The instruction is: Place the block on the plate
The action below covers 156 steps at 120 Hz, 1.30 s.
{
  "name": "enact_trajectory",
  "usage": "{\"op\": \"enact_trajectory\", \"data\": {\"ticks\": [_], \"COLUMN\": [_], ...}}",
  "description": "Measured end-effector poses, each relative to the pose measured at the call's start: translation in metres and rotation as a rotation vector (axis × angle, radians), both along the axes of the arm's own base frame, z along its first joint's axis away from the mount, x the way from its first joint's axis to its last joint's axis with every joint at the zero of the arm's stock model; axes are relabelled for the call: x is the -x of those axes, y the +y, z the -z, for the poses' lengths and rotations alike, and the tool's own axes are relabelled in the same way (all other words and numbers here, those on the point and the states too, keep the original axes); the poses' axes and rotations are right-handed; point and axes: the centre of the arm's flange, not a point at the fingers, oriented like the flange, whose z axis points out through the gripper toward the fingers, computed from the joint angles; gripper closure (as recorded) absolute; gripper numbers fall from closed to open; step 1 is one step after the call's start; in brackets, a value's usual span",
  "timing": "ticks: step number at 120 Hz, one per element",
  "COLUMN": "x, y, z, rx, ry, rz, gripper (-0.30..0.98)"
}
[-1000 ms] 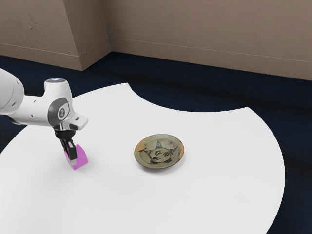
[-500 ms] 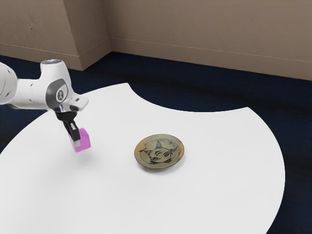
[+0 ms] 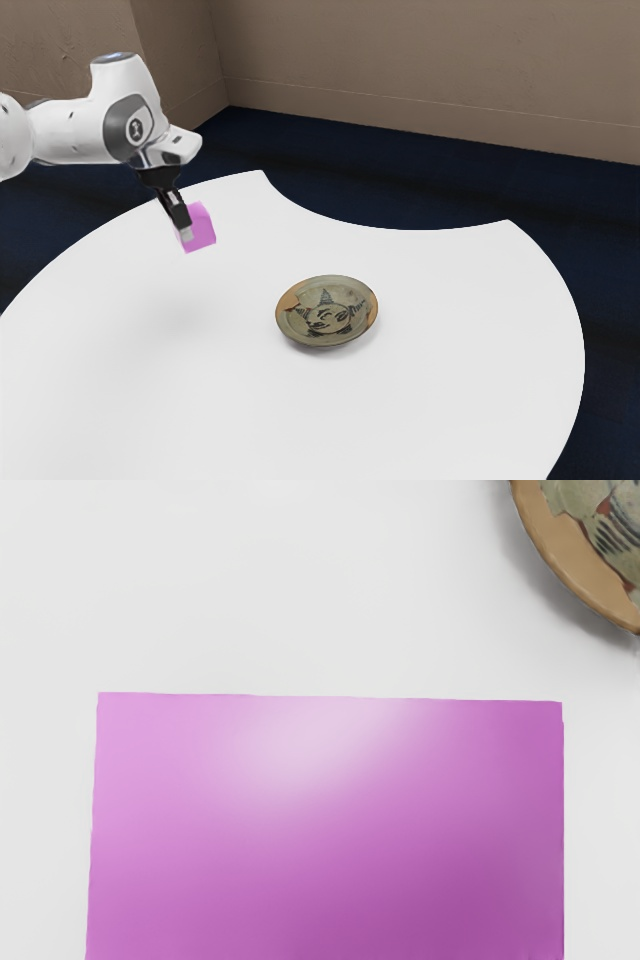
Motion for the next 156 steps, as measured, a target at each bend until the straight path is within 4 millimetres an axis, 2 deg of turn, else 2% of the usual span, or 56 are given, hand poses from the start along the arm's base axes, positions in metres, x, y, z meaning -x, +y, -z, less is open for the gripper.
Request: {"op": "enact_trajectory", "data": {"ticks": [14,35,59,74,81,93,128,146,156], "x": [-0.027,-0.058,-0.073,-0.072,-0.071,-0.071,-0.074,-0.074,-0.075], "y": [-0.029,-0.087,-0.157,-0.198,-0.211,-0.221,-0.224,-0.225,-0.225], "z": [0.000,0.006,0.025,0.034,0.038,0.053,0.100,0.117,0.120], "rx": [0.014,0.041,0.056,0.060,0.060,0.058,0.051,0.054,0.055], "ry": [-0.008,-0.001,0.033,0.050,0.057,0.078,0.128,0.144,0.147], "rz": [0.034,0.100,0.186,0.240,0.257,0.268,0.263,0.260,0.258], "gripper": [0.29,0.29,0.29,0.29,0.29,0.29,0.29,0.28,0.22]}}
